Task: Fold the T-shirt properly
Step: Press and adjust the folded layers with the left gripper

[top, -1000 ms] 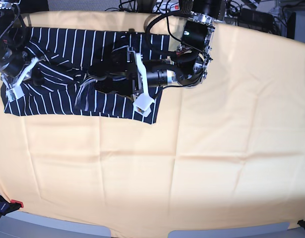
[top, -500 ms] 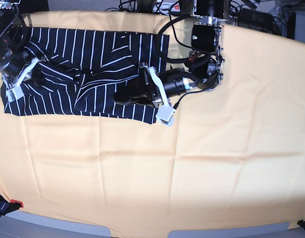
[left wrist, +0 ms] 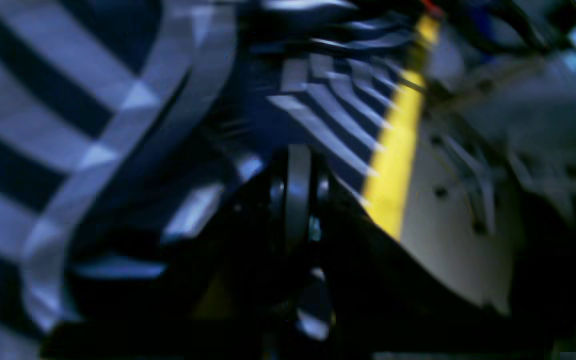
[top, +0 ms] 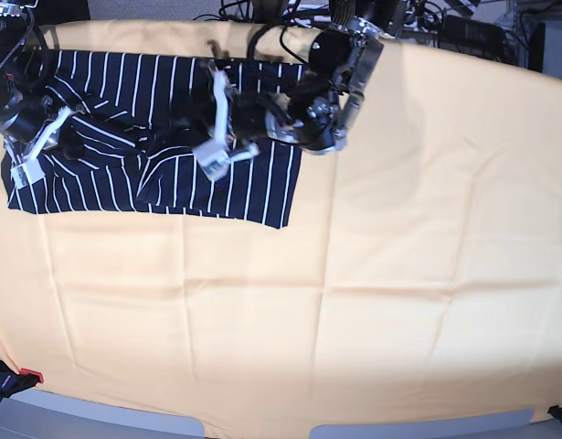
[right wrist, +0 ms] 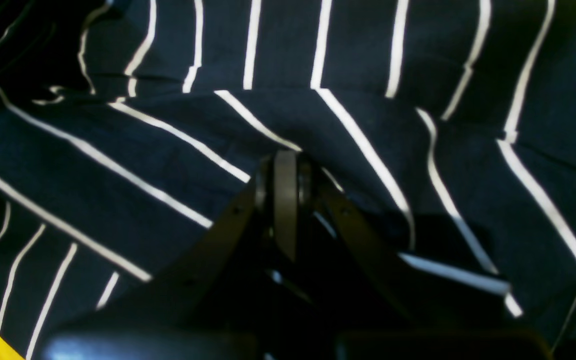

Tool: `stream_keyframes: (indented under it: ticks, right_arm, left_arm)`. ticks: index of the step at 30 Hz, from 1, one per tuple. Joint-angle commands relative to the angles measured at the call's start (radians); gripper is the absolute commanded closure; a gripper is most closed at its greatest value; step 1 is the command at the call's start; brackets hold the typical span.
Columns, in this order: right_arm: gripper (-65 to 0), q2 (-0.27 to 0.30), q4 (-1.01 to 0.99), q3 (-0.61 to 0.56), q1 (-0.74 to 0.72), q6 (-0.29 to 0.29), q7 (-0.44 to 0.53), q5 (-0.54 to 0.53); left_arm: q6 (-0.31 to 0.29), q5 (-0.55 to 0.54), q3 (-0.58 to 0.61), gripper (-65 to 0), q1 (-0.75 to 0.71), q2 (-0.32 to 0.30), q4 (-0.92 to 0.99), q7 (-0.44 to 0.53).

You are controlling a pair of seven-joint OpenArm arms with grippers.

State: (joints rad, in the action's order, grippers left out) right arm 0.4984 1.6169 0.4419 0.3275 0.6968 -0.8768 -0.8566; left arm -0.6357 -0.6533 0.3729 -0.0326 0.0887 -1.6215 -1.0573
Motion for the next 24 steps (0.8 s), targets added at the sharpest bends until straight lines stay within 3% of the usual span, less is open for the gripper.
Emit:
stream_keyframes:
  ticks: [1, 3, 6, 10, 14, 16, 20, 24]
  right_arm:
    - [0.0, 0.023, 0.013, 0.009, -0.006, 0.001, 0.017, -0.019]
    - [0.0, 0.023, 0.013, 0.009, -0.006, 0.001, 0.016, -0.019]
    - [0.0, 0.023, 0.013, 0.009, -0.006, 0.001, 0.016, -0.019]
    - [0.0, 0.023, 0.013, 0.009, -0.006, 0.001, 0.016, -0.019]
    - [0.0, 0.023, 0.013, 0.009, -0.006, 0.001, 0.016, -0.019]
    - [0.0, 0.023, 0.013, 0.009, -0.006, 0.001, 0.016, -0.019]
    - [0.0, 0.023, 0.013, 0.009, -0.006, 0.001, 0.016, -0.019]
    - [0.0, 0.023, 0.013, 0.009, -0.006, 0.001, 0.016, -0.019]
  left_arm:
    - [-0.026, -0.061, 0.021, 0.0, 0.018, 0.021, -0.02, 0.019]
    - [-0.062, -0.12, 0.042, 0.0, 0.023, 0.029, -0.022, 0.021]
    - [-0.062, -0.185, 0.042, 0.0, 0.034, 0.045, -0.023, 0.028]
    - [-0.062, -0.198, 0.024, 0.0, 0.062, 0.047, -0.045, 0.028]
    - [-0.062, -0.182, -0.075, 0.0, 0.066, 0.047, -0.092, 0.029]
    - [-0.054, -0.108, -0.14, 0.0, 0.066, 0.047, -0.097, 0.045]
    - [0.122, 0.138, -0.218, 0.0, 0.055, 0.045, -0.097, 0.121]
    - [0.216, 0.334, -0.172, 0.0, 0.055, 0.04, -0.096, 0.142]
